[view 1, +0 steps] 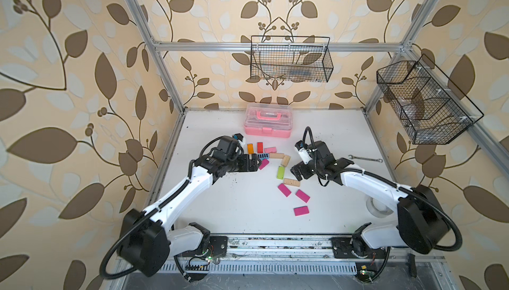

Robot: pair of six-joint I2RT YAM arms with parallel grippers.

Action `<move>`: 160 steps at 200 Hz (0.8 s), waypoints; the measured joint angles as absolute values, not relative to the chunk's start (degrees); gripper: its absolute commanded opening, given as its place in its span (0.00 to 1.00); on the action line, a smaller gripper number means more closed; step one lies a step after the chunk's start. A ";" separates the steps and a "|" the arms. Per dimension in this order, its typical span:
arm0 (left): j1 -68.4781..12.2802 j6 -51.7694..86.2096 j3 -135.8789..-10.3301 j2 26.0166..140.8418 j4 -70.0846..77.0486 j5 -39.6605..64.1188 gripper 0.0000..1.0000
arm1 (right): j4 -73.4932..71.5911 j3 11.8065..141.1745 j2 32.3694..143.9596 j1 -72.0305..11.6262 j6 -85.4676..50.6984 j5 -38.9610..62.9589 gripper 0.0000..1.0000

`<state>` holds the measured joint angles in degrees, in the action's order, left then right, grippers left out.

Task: Assemble the number 7 with building blocks
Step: Pick up the building block from the center of the board.

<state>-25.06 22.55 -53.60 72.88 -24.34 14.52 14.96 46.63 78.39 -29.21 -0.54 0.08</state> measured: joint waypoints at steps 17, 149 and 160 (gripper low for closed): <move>-26.33 21.76 -56.69 79.72 -22.90 13.56 0.99 | 14.96 43.31 72.79 -26.98 -2.52 -0.05 1.00; -37.87 12.14 -72.86 102.87 -29.21 9.76 0.90 | 14.04 37.56 61.30 -14.90 -11.22 4.34 0.98; -39.03 12.29 -73.60 104.33 -29.61 9.10 0.87 | 13.80 37.50 61.12 -14.81 -11.44 4.64 0.98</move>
